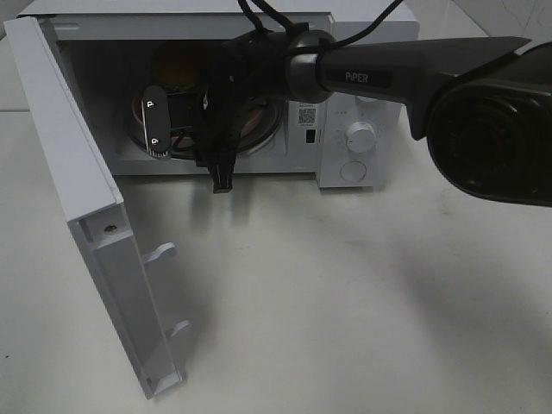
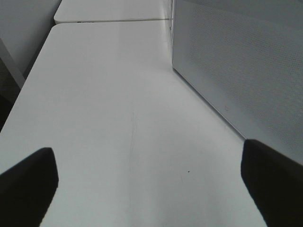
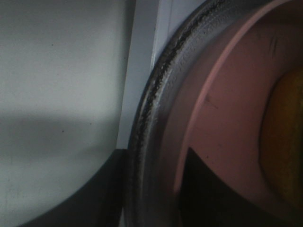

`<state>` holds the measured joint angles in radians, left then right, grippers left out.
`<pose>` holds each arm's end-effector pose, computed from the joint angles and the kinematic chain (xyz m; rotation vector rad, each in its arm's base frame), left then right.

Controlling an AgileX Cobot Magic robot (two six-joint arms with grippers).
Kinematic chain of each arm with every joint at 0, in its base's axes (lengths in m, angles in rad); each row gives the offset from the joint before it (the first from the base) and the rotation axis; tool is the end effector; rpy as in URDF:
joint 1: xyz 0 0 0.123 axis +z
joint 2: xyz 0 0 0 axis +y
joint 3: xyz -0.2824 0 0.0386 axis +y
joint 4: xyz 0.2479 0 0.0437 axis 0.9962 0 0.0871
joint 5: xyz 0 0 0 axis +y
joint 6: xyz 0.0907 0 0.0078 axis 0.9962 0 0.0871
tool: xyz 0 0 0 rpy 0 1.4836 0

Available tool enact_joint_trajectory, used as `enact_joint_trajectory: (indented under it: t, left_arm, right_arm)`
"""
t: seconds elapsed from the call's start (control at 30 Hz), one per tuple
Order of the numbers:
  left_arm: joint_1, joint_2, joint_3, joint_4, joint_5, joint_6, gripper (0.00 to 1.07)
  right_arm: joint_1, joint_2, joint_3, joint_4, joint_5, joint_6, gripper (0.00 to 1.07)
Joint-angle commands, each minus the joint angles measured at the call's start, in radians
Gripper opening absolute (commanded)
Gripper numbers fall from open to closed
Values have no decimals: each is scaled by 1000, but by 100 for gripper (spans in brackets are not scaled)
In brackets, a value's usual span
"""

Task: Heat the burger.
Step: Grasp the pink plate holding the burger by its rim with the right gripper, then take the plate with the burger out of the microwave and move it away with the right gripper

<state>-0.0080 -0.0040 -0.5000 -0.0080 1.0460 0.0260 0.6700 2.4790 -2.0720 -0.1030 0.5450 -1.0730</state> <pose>-0.0049 -0.0006 0.2784 0.0348 2.0253 0.0018 0.4344 0.3380 0.1392 -1.9295 1.5133 -0.2839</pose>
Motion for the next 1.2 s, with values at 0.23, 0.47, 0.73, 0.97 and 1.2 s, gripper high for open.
enact_joint_trajectory:
  t: [0.23, 0.47, 0.73, 0.97, 1.2]
  left_arm:
    - [0, -21, 2, -2, -9, -1, 101]
    - [0, -21, 2, -2, -9, -1, 101]
    - [0, -21, 2, -2, -9, -1, 101]
    - [0, -21, 2, -2, -9, -1, 101]
    - [0, -21, 2, -2, -9, -1, 101]
  right_arm:
    - [8, -33, 7, 37, 77, -11, 0]
    - [20, -68, 50, 83, 84, -67, 0]
    - [43, -107, 132, 85, 84, -123, 0]
    - [55, -177, 246, 65, 39, -170, 0]
    - [55, -244, 346, 46, -21, -197, 0]
